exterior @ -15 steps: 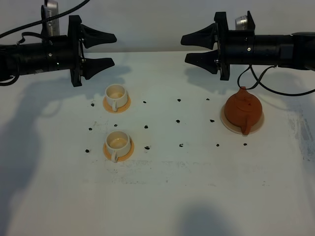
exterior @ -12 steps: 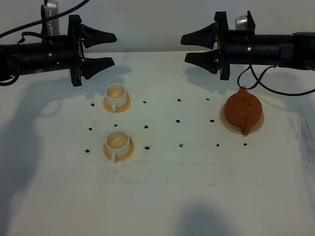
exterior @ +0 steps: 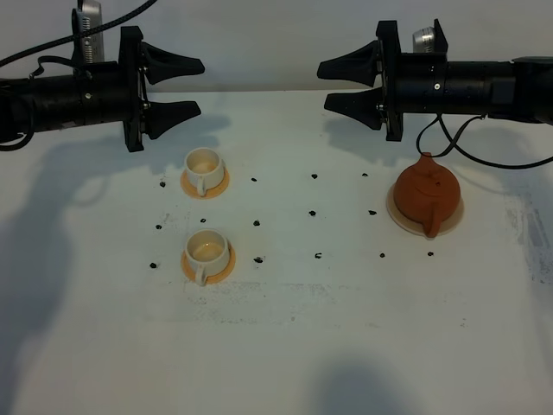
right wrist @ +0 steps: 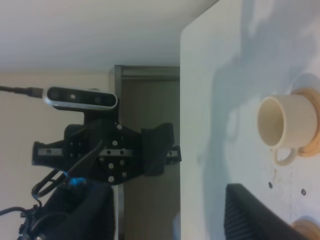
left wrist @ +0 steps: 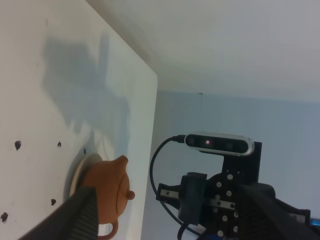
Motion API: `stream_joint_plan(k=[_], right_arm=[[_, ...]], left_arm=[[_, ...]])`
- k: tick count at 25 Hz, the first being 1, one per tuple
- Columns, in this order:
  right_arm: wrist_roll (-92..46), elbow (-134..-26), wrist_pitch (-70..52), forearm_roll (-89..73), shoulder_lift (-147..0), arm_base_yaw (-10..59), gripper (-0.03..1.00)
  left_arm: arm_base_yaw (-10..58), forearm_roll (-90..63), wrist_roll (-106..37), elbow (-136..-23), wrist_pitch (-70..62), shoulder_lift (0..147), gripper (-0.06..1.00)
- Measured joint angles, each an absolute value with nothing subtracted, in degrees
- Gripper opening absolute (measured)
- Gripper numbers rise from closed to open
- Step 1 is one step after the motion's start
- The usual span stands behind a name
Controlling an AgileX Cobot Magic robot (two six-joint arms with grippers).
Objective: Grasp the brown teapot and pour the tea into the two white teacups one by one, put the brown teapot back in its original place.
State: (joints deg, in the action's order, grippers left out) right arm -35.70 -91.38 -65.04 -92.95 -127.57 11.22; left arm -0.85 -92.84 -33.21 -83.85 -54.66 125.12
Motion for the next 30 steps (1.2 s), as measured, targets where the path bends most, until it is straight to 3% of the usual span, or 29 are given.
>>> stream_joint_plan(k=[30], right_arm=[[-36.09, -91.38, -65.22, -92.99, -127.57, 11.22, 0.48]], left_arm=[[-0.85, -92.84, -33.42, -83.85, -54.65, 125.12, 0.57]])
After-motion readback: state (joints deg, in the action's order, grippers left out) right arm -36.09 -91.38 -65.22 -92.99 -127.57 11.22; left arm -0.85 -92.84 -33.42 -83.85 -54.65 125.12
